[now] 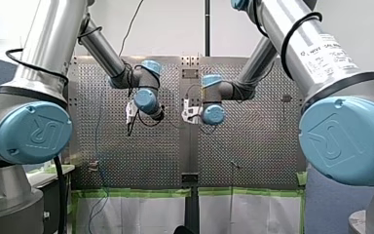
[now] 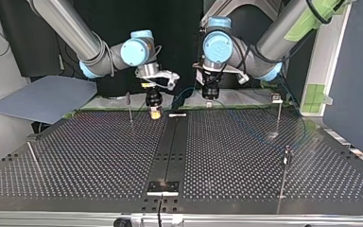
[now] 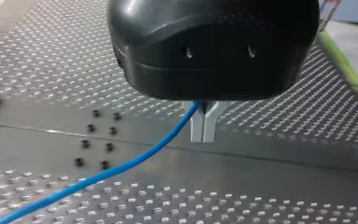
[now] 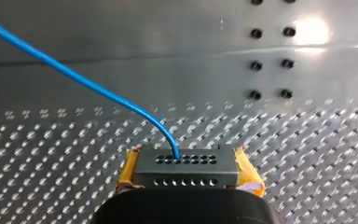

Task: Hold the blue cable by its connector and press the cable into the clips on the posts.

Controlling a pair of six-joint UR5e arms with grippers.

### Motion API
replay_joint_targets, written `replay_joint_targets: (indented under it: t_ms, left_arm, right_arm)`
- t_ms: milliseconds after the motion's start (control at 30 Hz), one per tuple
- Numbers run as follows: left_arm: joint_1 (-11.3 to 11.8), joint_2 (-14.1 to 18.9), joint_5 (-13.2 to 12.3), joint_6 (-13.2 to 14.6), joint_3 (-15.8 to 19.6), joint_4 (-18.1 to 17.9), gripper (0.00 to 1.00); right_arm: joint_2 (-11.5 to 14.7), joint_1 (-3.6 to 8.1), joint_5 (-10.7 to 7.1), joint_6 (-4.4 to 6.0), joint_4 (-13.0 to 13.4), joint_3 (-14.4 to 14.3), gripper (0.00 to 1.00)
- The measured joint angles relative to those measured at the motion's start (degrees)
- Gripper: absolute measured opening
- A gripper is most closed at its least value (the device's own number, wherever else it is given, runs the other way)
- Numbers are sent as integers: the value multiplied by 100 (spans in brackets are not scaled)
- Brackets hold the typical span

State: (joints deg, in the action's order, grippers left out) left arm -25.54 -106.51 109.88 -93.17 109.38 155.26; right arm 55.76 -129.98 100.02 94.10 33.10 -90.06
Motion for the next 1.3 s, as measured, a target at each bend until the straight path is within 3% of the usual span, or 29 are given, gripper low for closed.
replay_joint_targets:
  t_ms: [133, 400, 633, 800, 1033, 1300]
  left_arm:
    - [-67, -187, 6, -51, 201, -205, 0]
    - [-131, -315, -9, -243, 500, -563, 0]
    - [-192, -459, -6, -266, 664, -877, 0]
    - [-372, -694, 87, -367, 684, -1124, 0]
    - [-722, -1051, 383, -479, 687, -1482, 0]
    - [-1126, -1348, 465, -455, 675, -1890, 0]
  right_arm:
    - [-13, 75, 51, 79, 209, -210, 0]
    - [-66, 127, 71, 100, 591, -592, 0]
    - [-368, 108, 80, 130, 888, -948, 0]
    - [-609, 139, 142, 145, 961, -1191, 0]
    - [-982, 293, 283, 49, 1058, -1564, 0]
    - [-1242, 569, 235, 19, 1227, -1926, 0]
